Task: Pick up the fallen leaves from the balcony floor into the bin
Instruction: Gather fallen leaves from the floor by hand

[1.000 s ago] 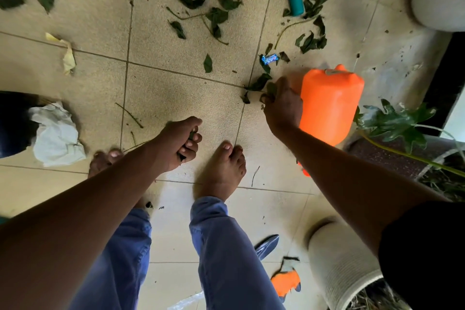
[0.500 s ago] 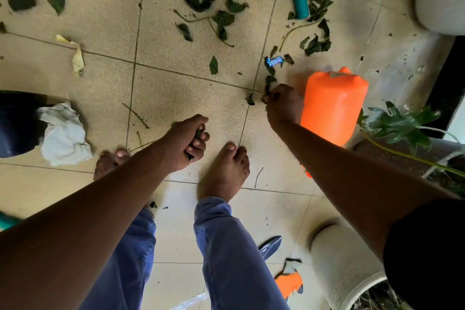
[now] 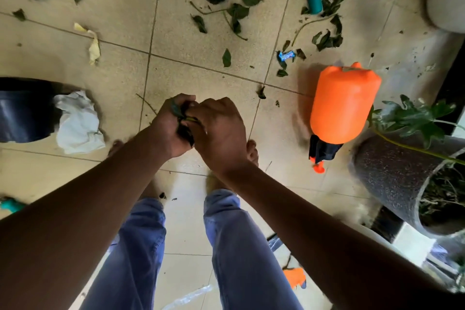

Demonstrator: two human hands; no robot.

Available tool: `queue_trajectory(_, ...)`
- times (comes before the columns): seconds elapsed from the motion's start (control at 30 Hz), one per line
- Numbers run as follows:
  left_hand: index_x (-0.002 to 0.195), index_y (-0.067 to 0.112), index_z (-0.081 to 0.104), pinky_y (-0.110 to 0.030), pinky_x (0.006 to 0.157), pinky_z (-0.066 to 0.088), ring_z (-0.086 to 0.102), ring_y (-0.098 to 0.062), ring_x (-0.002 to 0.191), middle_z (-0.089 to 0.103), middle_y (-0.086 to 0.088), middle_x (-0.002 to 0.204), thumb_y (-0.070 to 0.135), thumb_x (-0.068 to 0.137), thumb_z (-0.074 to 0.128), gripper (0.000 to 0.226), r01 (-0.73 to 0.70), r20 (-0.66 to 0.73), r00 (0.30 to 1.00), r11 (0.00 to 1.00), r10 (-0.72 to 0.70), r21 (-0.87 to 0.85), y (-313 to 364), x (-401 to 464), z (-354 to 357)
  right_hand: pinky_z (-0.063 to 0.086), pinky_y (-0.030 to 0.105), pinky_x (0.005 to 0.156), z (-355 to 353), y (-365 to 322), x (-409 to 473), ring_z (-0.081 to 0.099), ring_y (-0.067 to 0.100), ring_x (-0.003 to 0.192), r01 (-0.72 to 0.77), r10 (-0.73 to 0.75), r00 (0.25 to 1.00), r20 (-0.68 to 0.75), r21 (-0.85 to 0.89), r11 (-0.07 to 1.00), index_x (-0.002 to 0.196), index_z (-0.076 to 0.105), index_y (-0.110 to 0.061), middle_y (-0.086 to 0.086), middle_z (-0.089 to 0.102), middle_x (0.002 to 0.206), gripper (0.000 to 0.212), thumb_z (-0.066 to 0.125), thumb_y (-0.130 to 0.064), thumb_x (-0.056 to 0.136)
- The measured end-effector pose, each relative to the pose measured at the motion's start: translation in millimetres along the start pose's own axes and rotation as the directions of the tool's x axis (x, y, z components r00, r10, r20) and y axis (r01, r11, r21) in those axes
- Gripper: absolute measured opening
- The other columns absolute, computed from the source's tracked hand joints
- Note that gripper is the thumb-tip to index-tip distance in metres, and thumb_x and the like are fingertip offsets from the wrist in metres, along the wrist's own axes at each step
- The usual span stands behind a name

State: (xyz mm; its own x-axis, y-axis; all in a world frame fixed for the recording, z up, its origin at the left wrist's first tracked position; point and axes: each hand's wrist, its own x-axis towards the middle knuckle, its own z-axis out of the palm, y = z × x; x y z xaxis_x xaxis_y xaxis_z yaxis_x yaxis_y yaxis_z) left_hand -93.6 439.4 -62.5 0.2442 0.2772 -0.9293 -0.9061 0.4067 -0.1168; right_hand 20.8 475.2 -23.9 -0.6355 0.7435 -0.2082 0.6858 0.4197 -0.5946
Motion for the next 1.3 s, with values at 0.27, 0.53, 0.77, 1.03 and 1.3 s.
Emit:
queue_trajectory(0.27, 0.077, 0.011, 0.077, -0.02, 0.069, 0.048, 0.063, -0.011, 0.072, 0.062, 0.005, 0.077, 0.045, 0.095, 0.051, 0.046, 0.041, 0.056, 0.998, 0.998, -0.038, -0.049, 0, -21, -17, 0.037, 0.039, 0.075, 19, -26, -2, 0.058, 0.03, 0.095, 0.095, -0.05, 0.991, 0.127, -0.373, 0.923, 0.092, 0.072, -0.021, -0.003, 0.072, 0.085, 0.017, 0.061, -0.013, 0.082)
queue_trajectory(0.53, 0.082, 0.019, 0.066, -0.03, 0.077, 0.057, 0.073, -0.015, 0.079, 0.066, 0.003, 0.077, 0.068, 0.085, 0.063, 0.05, -0.101, -0.067, 0.992, 0.992, 0.106, 0.078, -3, -25, -6, 0.031, 0.054, 0.104, 19, -28, -3, 0.046, 0.034, 0.126, 0.244, -0.087, 0.936, 0.34, -0.452, 0.858, 0.125, 0.062, -0.015, 0.004, 0.065, 0.121, 0.034, 0.05, -0.02, 0.093)
queue_trajectory(0.77, 0.068, 0.02, 0.063, -0.022, 0.062, 0.052, 0.068, -0.01, 0.056, 0.061, 0.007, 0.062, 0.061, 0.096, 0.053, 0.051, -0.094, -0.158, 0.982, 0.993, 0.105, 0.076, -3, -11, 8, 0.014, 0.062, 0.117, 1, -18, -5, 0.019, 0.042, 0.15, 0.282, -0.035, 0.889, 0.456, -0.485, 0.828, 0.154, 0.024, 0.003, 0.019, 0.044, 0.149, 0.079, 0.037, -0.027, 0.083)
queue_trajectory(1.03, 0.07, 0.018, 0.056, -0.016, 0.034, 0.032, 0.045, -0.005, 0.038, 0.049, 0.005, 0.052, 0.042, 0.103, 0.053, 0.041, -0.045, -0.124, 0.99, 0.989, 0.062, 0.138, -5, 10, 8, 0.049, 0.041, 0.091, -17, 21, 4, 0.058, 0.03, 0.117, 0.101, -0.114, 0.942, 0.317, 0.059, 0.993, 0.139, 0.055, -0.006, 0.012, 0.063, 0.125, 0.057, 0.043, -0.028, 0.087)
queue_trajectory(1.3, 0.062, 0.016, 0.048, -0.013, 0.032, 0.016, 0.03, -0.006, 0.035, 0.043, -0.001, 0.056, 0.037, 0.101, 0.059, 0.045, -0.046, -0.185, 0.978, 0.961, 0.1, 0.274, -5, 23, 4, 0.052, 0.034, 0.086, -25, 167, 72, 0.063, 0.024, 0.103, -0.526, 0.523, 0.847, -0.095, -0.01, 0.85, 0.119, 0.066, -0.018, 0.006, 0.065, 0.113, 0.032, 0.058, -0.016, 0.088)
